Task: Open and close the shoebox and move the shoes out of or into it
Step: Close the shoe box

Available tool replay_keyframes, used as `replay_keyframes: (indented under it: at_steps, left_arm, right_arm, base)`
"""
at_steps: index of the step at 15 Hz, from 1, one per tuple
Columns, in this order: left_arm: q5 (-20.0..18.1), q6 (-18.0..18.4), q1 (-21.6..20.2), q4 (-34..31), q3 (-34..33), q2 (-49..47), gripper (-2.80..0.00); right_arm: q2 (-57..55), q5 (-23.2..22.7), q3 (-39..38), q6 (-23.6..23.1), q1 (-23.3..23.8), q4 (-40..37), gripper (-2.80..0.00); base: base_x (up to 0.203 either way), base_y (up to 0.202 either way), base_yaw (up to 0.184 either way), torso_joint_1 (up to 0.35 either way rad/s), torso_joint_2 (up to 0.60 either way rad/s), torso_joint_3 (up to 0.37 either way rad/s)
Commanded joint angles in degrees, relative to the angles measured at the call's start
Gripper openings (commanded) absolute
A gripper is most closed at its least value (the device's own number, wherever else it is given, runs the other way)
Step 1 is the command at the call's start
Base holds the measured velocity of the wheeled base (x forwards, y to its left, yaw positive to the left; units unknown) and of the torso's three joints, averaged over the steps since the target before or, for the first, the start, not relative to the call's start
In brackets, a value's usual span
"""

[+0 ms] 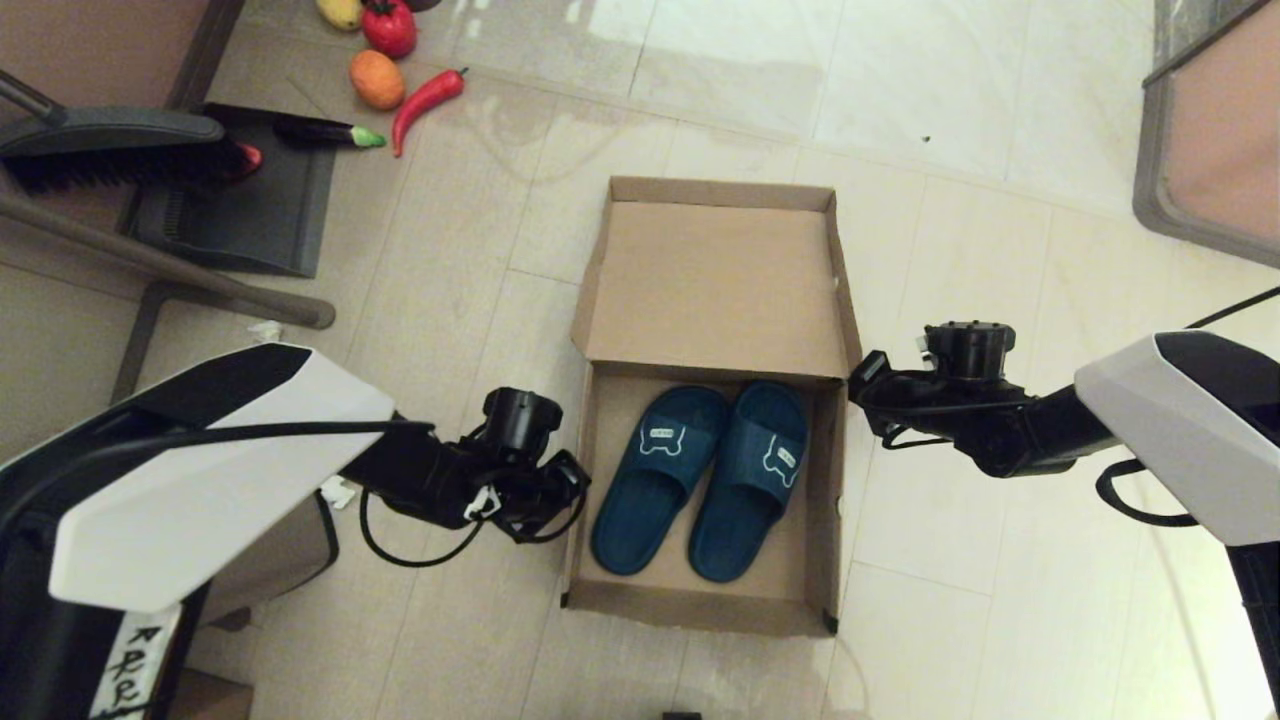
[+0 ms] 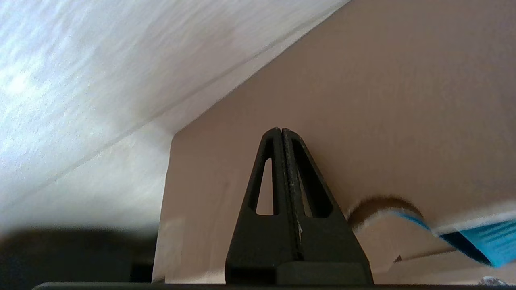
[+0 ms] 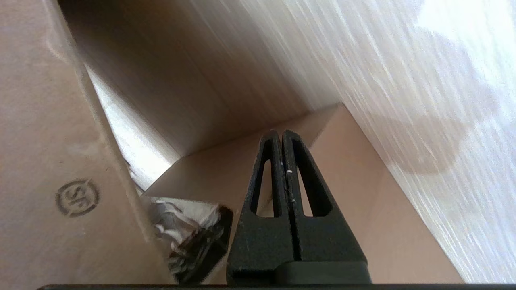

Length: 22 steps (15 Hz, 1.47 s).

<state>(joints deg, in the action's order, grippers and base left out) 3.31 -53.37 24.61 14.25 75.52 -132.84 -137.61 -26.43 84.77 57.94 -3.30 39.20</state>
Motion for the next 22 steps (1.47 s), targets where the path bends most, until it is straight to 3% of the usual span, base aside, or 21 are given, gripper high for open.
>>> replay_keyframes:
  at_steps: [1, 4, 7, 10, 15, 20, 22]
  left_arm:
    - [0.2, -1.0, 0.3, 0.4, -3.3, 2.1, -2.80]
    - [0.5, -2.0, 0.7, 0.6, -7.6, 4.5, -2.80]
    - [3.2, -3.1, 0.8, 0.7, -9.3, 5.5, -2.80]
    - [3.4, -1.1, -0.7, 0.7, -8.0, 6.6, -2.80]
    - [3.3, 4.8, -1.8, 0.1, -1.7, 4.5, -2.80]
    - [3.3, 5.1, -1.3, -0.2, -0.2, 3.1, -2.80]
    - [3.3, 5.2, -1.0, -0.1, -0.1, 2.8, -2.80]
  right_arm:
    - [2.0, -0.2, -3.8, 0.3, 0.0, 1.5, -2.80]
    - [4.9, 0.0, -9.1, 0.3, 0.3, 3.0, -2.80]
    - [7.4, 0.1, -12.3, 0.2, 2.6, 4.7, -2.80]
    - [8.2, -0.3, -11.0, 0.1, 4.1, 4.8, -2.80]
    - [1.1, -0.5, 2.3, 0.3, 4.5, 3.8, -2.80]
    - [-8.4, -0.4, 23.6, 2.1, 4.4, -2.6, -2.80]
    - [-11.3, -2.3, 28.0, 4.7, 4.4, -4.5, -2.80]
  base:
    - [0.000, 0.000, 0.000, 0.000, 0.00, 0.000]
    - [0.000, 0.000, 0.000, 0.000, 0.00, 0.000]
    - [0.000, 0.000, 0.000, 0.000, 0.00, 0.000]
    - [0.000, 0.000, 0.000, 0.000, 0.00, 0.000]
    - [0.000, 0.000, 0.000, 0.000, 0.00, 0.000]
    - [0.000, 0.000, 0.000, 0.000, 0.00, 0.000]
    - [0.000, 0.000, 0.000, 0.000, 0.00, 0.000]
